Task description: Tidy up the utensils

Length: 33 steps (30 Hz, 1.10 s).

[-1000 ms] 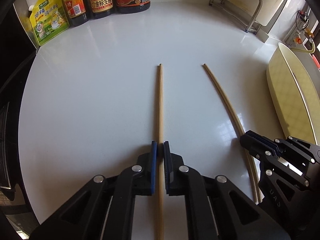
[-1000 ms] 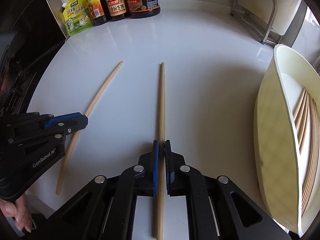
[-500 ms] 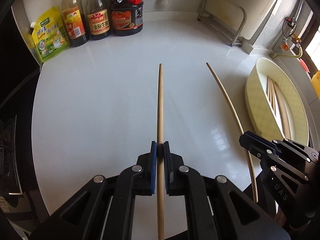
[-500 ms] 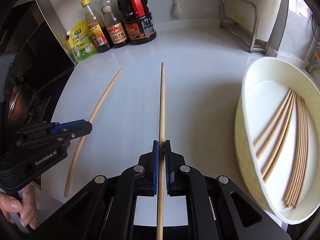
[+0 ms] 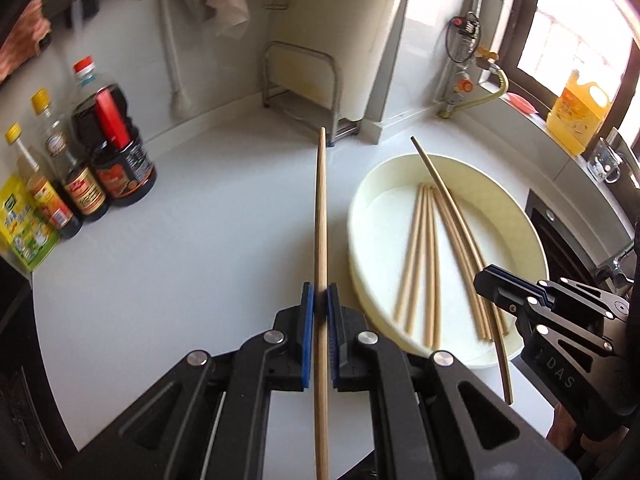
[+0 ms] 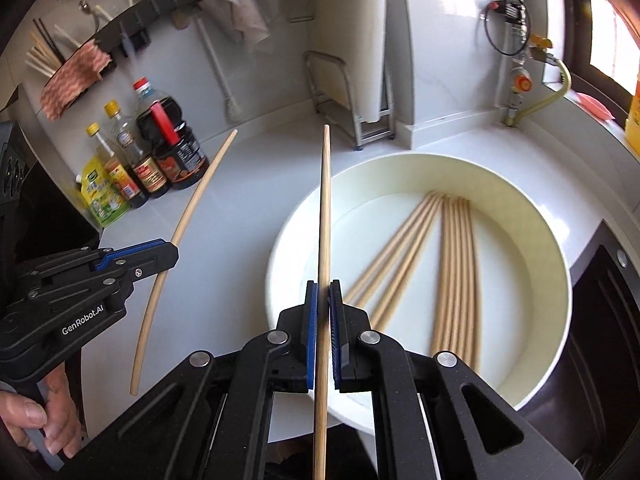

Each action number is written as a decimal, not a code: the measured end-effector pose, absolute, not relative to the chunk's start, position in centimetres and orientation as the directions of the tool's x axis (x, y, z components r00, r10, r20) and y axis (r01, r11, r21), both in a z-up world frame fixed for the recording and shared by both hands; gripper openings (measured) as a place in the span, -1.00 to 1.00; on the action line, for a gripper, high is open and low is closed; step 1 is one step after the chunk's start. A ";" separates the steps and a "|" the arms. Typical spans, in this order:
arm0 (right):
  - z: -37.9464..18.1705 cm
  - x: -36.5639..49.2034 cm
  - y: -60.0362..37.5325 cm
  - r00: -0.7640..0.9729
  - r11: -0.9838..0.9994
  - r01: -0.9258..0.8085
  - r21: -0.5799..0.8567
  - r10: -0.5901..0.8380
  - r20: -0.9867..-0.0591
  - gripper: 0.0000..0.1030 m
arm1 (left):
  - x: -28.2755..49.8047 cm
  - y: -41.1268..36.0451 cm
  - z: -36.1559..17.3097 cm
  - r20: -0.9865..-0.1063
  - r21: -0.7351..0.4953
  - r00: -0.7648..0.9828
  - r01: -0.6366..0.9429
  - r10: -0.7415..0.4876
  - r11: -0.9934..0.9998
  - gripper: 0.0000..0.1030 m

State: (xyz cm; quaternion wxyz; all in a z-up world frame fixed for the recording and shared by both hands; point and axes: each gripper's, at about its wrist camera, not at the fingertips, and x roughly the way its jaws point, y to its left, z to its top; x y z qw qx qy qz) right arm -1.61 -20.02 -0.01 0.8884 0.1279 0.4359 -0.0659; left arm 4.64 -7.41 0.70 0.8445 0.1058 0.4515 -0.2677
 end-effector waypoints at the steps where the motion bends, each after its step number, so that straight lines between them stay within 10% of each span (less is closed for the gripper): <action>1: 0.1 -1.8 -20.9 0.614 0.954 0.247 0.168 -0.019 -0.789 -0.88 | 4.7 -8.5 0.8 -0.817 -0.061 0.445 0.565 -0.366 0.823 -0.86; 19: -3.9 -1.9 -30.4 0.563 0.861 0.455 0.226 -0.082 -0.822 -0.88 | 7.1 -21.3 -1.7 -0.856 -0.028 0.351 0.702 -0.380 0.711 -0.85; 24: -4.2 -2.4 -30.5 0.560 0.856 0.464 0.227 -0.085 -0.824 -0.84 | 6.8 -21.1 -1.5 -0.848 -0.007 0.380 0.690 -0.370 0.724 -0.21; 33: -3.7 -4.0 -30.4 0.552 0.845 0.486 0.225 -0.097 -0.828 -0.84 | 6.3 -19.8 -1.5 -0.861 -0.006 0.374 0.670 -0.345 0.742 -0.20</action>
